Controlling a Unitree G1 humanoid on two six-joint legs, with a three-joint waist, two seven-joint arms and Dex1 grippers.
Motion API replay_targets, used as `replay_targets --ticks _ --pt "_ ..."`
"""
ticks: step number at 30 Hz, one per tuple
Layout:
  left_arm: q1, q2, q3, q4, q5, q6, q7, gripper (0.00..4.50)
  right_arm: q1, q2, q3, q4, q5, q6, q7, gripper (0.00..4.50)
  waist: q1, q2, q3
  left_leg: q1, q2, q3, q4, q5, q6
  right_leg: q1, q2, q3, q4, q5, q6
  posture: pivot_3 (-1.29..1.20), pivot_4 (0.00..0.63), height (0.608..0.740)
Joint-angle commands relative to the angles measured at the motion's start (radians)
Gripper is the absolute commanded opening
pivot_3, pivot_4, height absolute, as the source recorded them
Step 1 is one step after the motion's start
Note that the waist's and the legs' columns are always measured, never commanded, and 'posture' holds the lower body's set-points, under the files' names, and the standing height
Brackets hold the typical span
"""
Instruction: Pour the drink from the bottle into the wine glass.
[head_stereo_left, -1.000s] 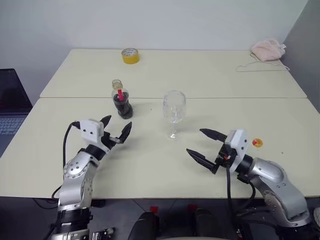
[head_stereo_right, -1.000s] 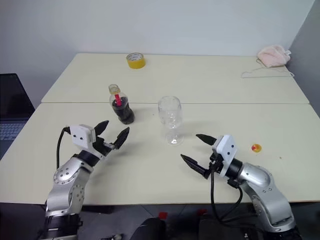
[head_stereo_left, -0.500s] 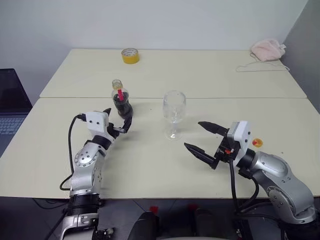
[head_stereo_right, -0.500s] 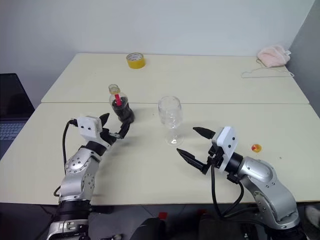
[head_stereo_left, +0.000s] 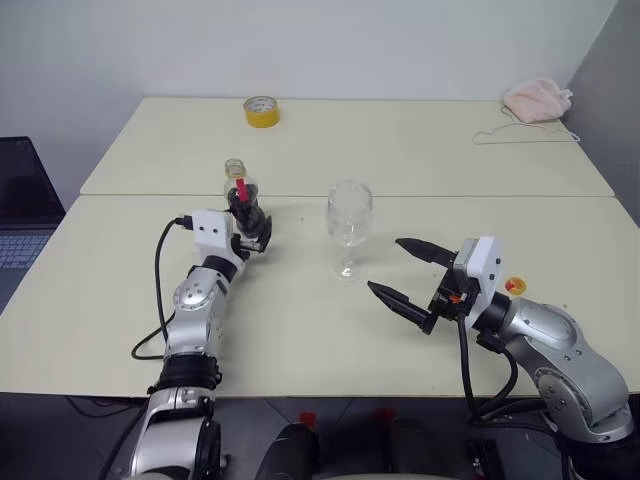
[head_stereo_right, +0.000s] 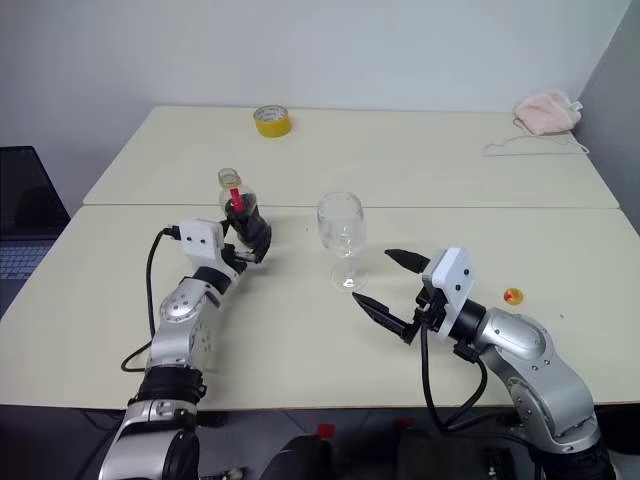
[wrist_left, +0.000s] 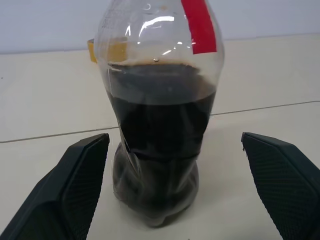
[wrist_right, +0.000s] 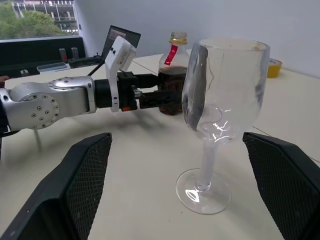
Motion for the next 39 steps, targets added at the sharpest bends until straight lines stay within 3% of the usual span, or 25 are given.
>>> replay_targets --ticks 1,11,22,35,39 --pt "-0.05 -0.005 0.0 0.049 0.014 -0.048 0.018 4.5 -0.006 -0.007 -0.01 -0.048 0.008 -0.006 0.0 4.48 0.0 0.0 0.0 0.0 0.0 0.0 0.0 0.0 0.0 0.0 0.0 0.0 0.0 0.0 0.0 0.0 0.15 0.74" --pt "-0.119 -0.024 -0.001 0.154 0.021 -0.099 0.025 4.5 -0.02 -0.009 -0.02 -0.054 0.017 -0.008 0.003 4.48 0.0 0.0 0.0 0.0 0.0 0.0 0.0 0.0 0.0 0.0 0.0 0.0 0.0 0.0 0.0 0.0 0.15 0.74" --pt "-0.133 -0.017 0.005 0.16 0.018 -0.103 0.022 4.5 -0.077 -0.069 -0.063 -0.125 0.126 0.066 0.025 4.48 0.0 0.0 0.0 0.0 0.0 0.0 0.0 0.0 0.0 0.0 0.0 0.0 0.0 0.0 0.0 0.0 0.15 0.74" --pt "-0.147 -0.018 0.023 0.176 0.002 -0.1 0.028 4.5 -0.153 -0.073 -0.062 -0.108 0.153 0.082 0.009 4.48 -0.001 0.0 0.0 0.0 0.0 0.0 0.0 0.0 0.0 0.0 0.0 0.0 0.0 0.0 0.0 0.0 0.15 0.74" --pt "-0.152 -0.016 0.034 0.186 -0.003 -0.098 0.023 3.61 -0.156 -0.072 -0.059 -0.107 0.152 0.083 0.007 4.5 -0.001 -0.001 0.0 0.0 0.0 0.0 0.0 0.0 0.0 0.0 0.0 0.0 0.0 0.0 0.0 0.0 0.15 0.74"
